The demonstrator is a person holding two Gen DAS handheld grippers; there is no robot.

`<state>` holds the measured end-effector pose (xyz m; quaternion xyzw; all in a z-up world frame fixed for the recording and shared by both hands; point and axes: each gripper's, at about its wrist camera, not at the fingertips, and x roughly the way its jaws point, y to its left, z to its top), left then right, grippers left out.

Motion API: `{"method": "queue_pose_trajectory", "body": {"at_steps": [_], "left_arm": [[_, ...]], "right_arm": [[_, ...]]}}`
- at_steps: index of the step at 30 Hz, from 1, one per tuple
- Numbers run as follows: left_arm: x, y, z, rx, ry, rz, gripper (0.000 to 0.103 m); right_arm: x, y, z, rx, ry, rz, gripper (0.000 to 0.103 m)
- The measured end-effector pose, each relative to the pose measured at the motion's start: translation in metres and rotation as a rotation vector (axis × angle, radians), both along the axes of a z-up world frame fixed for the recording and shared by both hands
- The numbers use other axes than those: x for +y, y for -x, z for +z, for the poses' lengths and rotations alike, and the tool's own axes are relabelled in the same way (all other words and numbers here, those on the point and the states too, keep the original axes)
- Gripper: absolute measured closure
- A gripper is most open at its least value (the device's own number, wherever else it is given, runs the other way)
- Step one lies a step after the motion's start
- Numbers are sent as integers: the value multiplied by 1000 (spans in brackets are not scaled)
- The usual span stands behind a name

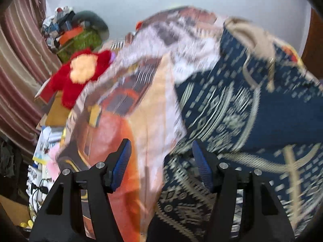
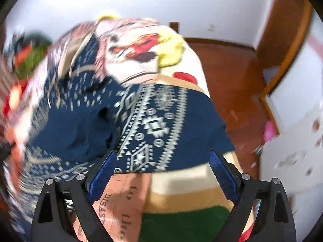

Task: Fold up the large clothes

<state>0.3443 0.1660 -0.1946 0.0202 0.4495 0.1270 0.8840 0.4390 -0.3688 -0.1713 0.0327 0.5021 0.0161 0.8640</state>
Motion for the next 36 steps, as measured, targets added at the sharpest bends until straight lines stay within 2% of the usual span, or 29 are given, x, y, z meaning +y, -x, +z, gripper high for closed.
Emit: {"method": "queue_pose_trajectory", "body": {"at_steps": [3, 6, 9, 12, 19, 22, 24, 25, 27, 28, 30, 33, 36], "left_arm": [[-15, -12, 23, -48, 70, -30, 32], [-36, -26, 27, -68, 137, -60, 28], [-62, -49, 15, -27, 174, -90, 28], [-92, -68, -3, 33, 224, -139, 28], [-146, -94, -41, 143, 252, -238, 28], [-161, -102, -52, 190, 263, -273, 28], [-169, -107, -59, 223, 260, -300, 28], [-170, -107, -60, 227, 260, -304, 28], [-170, -107, -61, 227, 267, -302, 28], [-169, -106, -61, 225, 273, -298, 28], [-164, -105, -61, 218, 281, -275, 28], [-158, -103, -57, 202, 299, -252, 28], [-154, -96, -49, 183, 302, -251, 28]], "right_arm": [[-41, 4, -3, 32, -180, -109, 11], [-76, 2, -20, 90, -347, -203, 11], [-97, -6, -48, 156, -468, -268, 11], [-103, -15, -71, 201, -526, -282, 12], [-110, -37, -98, 193, -578, -320, 25], [-111, -48, -102, 169, -552, -330, 32], [-111, -54, -103, 156, -527, -332, 45], [-111, -57, -102, 143, -512, -334, 49], [-113, -61, -103, 126, -493, -338, 65], [-113, -63, -102, 119, -487, -339, 69], [-114, -64, -99, 90, -471, -337, 87], [-110, -63, -89, 36, -468, -318, 94], [-102, -60, -67, -41, -463, -295, 96]]}}
